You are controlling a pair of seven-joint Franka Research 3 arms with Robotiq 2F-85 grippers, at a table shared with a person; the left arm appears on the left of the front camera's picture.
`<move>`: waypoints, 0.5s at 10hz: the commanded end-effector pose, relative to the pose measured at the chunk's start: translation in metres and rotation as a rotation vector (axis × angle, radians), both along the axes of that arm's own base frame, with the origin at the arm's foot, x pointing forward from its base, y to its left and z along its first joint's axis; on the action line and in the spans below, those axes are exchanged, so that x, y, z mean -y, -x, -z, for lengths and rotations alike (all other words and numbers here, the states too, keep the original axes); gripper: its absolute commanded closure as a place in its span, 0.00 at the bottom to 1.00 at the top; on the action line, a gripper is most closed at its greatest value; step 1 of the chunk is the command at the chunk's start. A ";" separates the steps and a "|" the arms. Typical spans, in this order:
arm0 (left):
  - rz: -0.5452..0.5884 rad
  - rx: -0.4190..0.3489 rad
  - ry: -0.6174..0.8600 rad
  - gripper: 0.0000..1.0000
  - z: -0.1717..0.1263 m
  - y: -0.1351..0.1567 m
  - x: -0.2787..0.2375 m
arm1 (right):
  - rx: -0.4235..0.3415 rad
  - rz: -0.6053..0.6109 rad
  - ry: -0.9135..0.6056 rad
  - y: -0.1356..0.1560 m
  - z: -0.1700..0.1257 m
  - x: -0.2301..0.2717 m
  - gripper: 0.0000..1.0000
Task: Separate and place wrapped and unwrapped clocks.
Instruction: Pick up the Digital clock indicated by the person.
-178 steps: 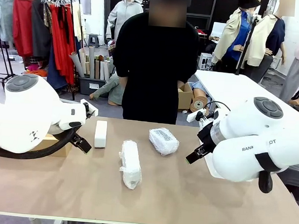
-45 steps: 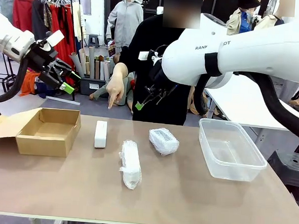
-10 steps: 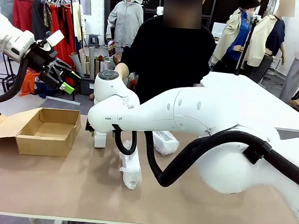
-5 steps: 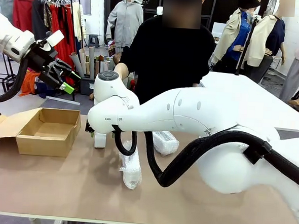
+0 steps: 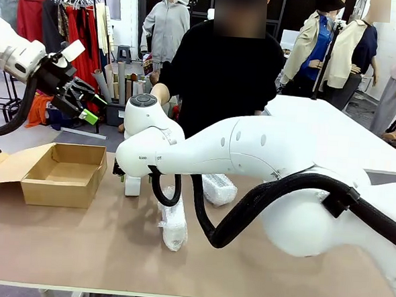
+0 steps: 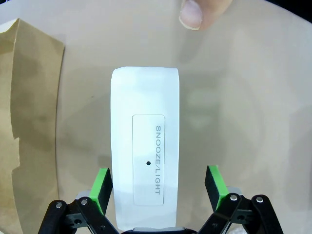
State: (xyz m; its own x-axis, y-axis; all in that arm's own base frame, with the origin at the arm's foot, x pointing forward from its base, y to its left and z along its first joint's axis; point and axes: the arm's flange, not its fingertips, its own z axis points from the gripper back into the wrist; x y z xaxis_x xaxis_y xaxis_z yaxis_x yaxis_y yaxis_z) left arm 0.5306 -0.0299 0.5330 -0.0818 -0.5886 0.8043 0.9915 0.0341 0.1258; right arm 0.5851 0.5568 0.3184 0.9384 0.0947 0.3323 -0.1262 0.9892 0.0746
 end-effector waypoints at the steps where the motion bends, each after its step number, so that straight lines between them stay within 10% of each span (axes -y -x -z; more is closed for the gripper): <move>1: -0.002 0.002 -0.001 0.00 -0.001 0.001 0.000 | 0.001 -0.003 0.003 0.001 -0.002 0.001 0.00; 3: -0.002 0.002 -0.001 0.00 -0.001 0.001 0.000 | 0.001 -0.003 0.003 0.001 -0.002 0.001 0.00; 5: -0.002 0.002 -0.001 0.00 -0.001 0.001 0.000 | 0.003 0.007 -0.010 0.001 -0.001 0.000 0.40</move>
